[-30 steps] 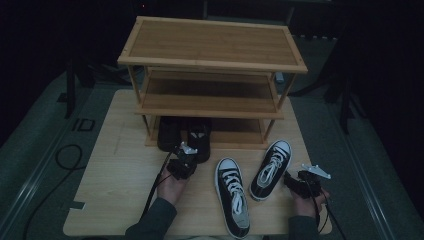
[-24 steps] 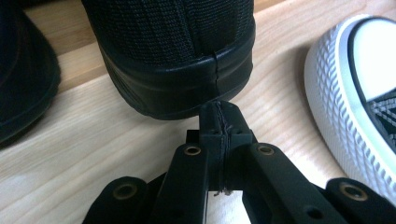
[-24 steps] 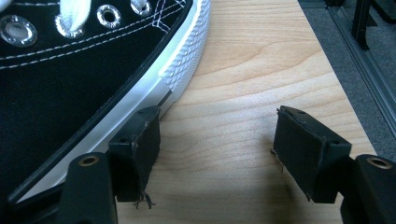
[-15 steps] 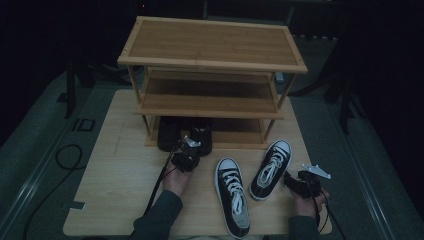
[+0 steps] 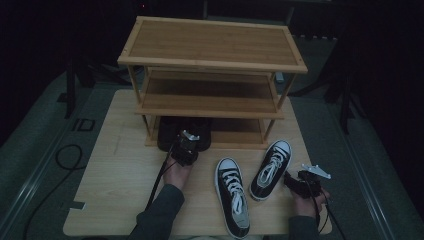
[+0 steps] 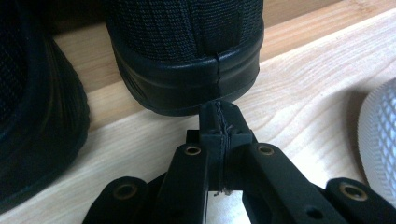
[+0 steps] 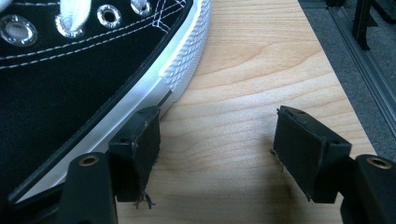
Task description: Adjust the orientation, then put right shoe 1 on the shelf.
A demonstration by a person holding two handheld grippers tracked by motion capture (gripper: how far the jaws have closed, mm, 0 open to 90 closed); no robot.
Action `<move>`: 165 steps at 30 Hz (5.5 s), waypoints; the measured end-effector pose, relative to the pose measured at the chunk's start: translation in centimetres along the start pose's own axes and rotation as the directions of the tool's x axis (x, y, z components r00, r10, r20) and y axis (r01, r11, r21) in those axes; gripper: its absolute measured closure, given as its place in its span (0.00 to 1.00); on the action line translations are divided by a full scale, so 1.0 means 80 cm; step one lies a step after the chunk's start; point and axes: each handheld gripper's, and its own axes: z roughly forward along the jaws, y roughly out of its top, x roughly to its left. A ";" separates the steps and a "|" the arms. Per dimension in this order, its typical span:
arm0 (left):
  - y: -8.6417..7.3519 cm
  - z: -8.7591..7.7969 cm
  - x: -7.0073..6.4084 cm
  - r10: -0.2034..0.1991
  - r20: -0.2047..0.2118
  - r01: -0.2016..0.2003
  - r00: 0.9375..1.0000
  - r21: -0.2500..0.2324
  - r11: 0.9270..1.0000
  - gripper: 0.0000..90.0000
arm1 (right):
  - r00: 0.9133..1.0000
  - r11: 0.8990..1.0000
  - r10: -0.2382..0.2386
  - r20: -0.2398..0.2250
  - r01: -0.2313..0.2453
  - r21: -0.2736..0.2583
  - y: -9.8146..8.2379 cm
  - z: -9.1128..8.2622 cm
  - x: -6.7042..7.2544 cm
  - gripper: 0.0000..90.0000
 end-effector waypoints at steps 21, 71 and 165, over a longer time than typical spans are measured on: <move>-0.025 -0.068 0.081 -0.054 -0.106 0.047 0.993 -0.066 0.997 0.99 | 1.000 1.000 0.000 -0.001 0.000 -0.001 0.000 0.000 0.000 0.35; -0.015 -0.058 0.098 -0.069 -0.123 0.061 0.990 -0.072 0.996 0.95 | 1.000 1.000 -0.002 -0.002 0.002 0.000 0.000 0.000 0.000 0.35; -0.087 -0.029 0.078 0.038 -0.047 -0.044 0.998 -0.129 0.991 0.61 | 0.841 0.938 -0.341 -0.421 0.333 -0.096 0.055 -0.124 0.091 0.91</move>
